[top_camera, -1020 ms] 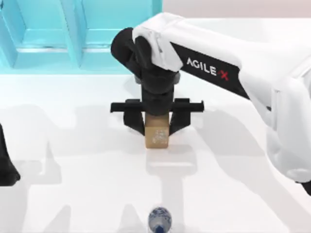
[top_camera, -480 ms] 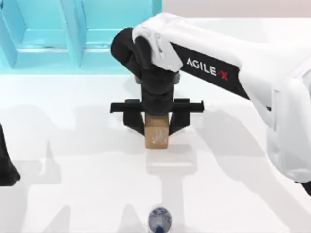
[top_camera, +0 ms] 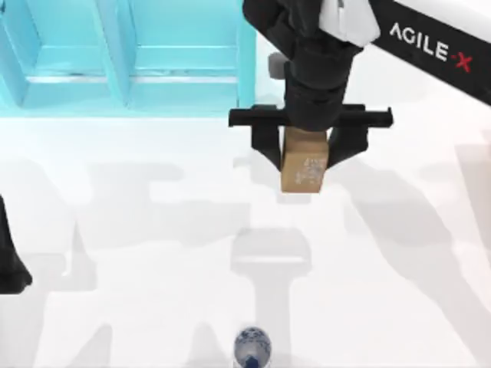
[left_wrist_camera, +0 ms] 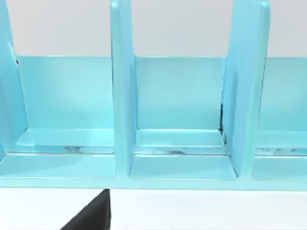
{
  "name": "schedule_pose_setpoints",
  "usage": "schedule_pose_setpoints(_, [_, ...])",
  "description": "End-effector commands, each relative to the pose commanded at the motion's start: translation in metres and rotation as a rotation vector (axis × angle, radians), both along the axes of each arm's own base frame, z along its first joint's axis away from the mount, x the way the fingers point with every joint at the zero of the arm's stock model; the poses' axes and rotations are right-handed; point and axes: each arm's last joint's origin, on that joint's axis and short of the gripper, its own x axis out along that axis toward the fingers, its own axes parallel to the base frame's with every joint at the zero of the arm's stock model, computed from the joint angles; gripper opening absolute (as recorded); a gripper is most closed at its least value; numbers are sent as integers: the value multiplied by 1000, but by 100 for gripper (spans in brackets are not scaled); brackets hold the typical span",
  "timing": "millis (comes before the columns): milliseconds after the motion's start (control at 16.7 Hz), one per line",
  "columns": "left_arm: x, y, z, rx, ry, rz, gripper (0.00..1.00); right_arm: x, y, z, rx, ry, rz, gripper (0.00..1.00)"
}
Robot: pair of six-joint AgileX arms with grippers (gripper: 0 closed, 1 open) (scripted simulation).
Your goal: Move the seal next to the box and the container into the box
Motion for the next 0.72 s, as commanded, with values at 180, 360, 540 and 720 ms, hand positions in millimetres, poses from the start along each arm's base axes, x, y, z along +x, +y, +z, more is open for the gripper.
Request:
schedule_pose_setpoints(180, [0, 0, 0, 0, 0, 0, 100, -2, -28, 15, -18, 26, 0, 0])
schedule_pose_setpoints(360, [0, 0, 0, 0, 0, 0, 100, -2, -30, 16, -19, 28, 0, 0])
schedule_pose_setpoints(540, [0, 0, 0, 0, 0, 0, 100, -2, -35, 17, -17, 22, 3, 0])
schedule_pose_setpoints(720, [0, 0, 0, 0, 0, 0, 100, 1, -76, 26, -13, 16, 4, 0])
